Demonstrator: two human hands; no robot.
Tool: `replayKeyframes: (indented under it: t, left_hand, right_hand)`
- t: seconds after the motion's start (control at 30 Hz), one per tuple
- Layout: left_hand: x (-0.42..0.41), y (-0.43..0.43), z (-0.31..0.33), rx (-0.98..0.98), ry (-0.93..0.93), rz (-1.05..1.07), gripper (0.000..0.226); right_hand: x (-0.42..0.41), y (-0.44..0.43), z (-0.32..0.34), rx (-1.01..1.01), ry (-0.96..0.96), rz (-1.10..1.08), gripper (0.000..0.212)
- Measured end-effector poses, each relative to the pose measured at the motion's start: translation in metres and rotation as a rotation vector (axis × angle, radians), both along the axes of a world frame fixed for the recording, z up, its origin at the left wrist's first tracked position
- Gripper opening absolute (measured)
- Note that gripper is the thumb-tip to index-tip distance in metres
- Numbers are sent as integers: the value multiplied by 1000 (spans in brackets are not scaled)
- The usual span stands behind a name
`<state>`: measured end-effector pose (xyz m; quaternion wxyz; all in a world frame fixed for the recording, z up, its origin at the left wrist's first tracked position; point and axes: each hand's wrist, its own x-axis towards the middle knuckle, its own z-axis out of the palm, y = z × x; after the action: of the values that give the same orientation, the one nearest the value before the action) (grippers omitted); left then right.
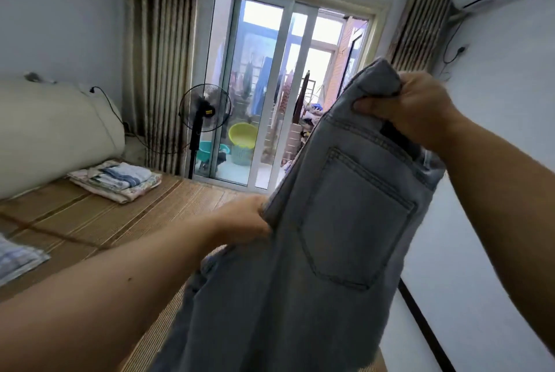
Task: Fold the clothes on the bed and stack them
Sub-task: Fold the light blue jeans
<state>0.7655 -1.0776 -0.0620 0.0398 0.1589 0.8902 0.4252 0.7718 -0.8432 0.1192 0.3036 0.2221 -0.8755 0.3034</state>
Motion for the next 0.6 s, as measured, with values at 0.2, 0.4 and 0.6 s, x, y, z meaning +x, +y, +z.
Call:
replayKeyframes:
  t: [0.2, 0.4, 0.6]
  left_hand:
    - [13, -22, -100, -25, -125, 160, 25]
    - [11, -32, -128, 592, -214, 143, 22]
    - [2, -34, -134, 703, -177, 272, 23]
  right_hand:
    - [4, 29, 13, -174, 19, -110, 37]
    - [7, 63, -14, -200, -36, -288, 44]
    - [6, 93, -78, -131, -255, -411, 39]
